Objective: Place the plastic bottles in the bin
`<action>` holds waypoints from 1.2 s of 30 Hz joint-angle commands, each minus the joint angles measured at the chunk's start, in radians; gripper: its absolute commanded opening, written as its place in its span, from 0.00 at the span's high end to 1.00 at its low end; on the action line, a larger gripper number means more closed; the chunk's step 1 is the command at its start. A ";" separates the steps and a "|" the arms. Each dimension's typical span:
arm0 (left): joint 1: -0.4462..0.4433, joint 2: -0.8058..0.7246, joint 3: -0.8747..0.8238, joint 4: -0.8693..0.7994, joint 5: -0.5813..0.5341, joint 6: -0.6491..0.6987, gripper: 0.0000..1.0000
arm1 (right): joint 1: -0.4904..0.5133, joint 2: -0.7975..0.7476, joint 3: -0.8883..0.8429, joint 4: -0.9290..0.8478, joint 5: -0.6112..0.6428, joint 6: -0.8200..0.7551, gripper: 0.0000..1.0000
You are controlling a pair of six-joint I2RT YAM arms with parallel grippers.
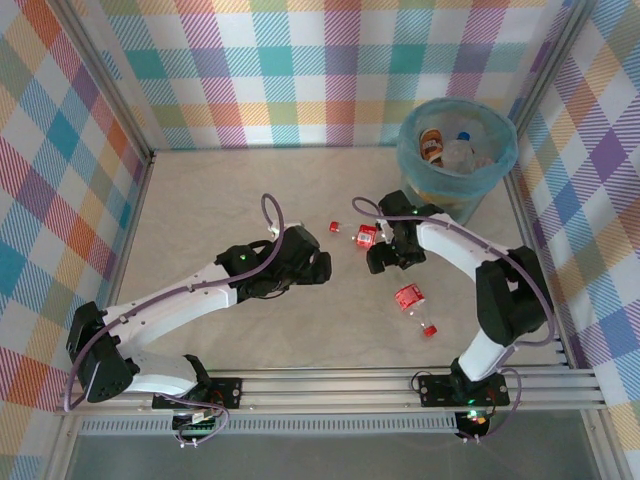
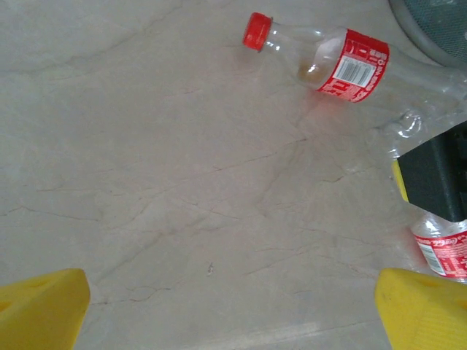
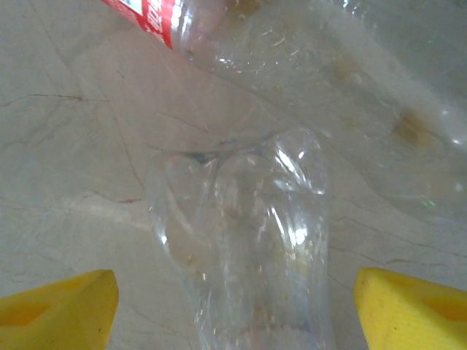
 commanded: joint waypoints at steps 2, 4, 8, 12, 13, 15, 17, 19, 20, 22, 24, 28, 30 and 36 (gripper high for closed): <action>0.019 -0.027 -0.017 -0.021 -0.012 -0.004 0.00 | 0.004 0.056 0.032 0.009 0.002 -0.015 0.17; 0.022 -0.029 -0.020 -0.021 -0.010 -0.001 0.00 | 0.004 0.082 0.039 0.006 0.003 -0.016 0.18; 0.029 -0.029 -0.021 -0.017 -0.004 0.005 0.00 | 0.005 0.109 0.056 -0.007 -0.007 -0.024 0.24; 0.035 -0.030 -0.011 -0.017 -0.006 0.022 0.00 | 0.010 0.093 0.084 -0.039 -0.007 -0.022 0.34; 0.036 -0.030 -0.006 -0.017 -0.008 0.027 0.00 | 0.011 0.079 0.092 -0.050 -0.009 -0.020 0.36; 0.041 -0.030 0.006 -0.021 -0.012 0.038 0.00 | 0.014 0.045 0.109 -0.076 -0.020 -0.014 0.43; 0.043 -0.032 0.019 -0.025 -0.019 0.048 0.00 | 0.014 0.000 0.131 -0.106 -0.037 -0.009 0.47; 0.044 -0.036 0.037 -0.026 -0.025 0.065 0.00 | 0.015 -0.058 0.163 -0.144 -0.053 -0.003 0.48; 0.044 -0.039 0.046 -0.026 -0.028 0.073 0.00 | 0.015 -0.085 0.180 -0.158 -0.060 -0.002 0.48; 0.044 -0.044 0.068 -0.019 -0.027 0.102 0.00 | 0.015 -0.151 0.222 -0.188 -0.066 -0.001 0.49; 0.046 -0.047 0.091 -0.011 -0.028 0.131 0.00 | 0.013 -0.211 0.284 -0.211 -0.062 -0.005 0.50; 0.046 -0.027 0.156 -0.005 -0.032 0.178 0.00 | 0.002 -0.290 0.461 -0.236 0.004 -0.034 0.52; 0.045 -0.009 0.186 -0.006 -0.027 0.190 0.00 | -0.007 -0.308 0.556 -0.228 0.058 -0.068 0.53; 0.045 0.037 0.252 0.043 0.051 0.215 0.00 | -0.061 -0.353 0.676 0.048 0.198 -0.197 0.57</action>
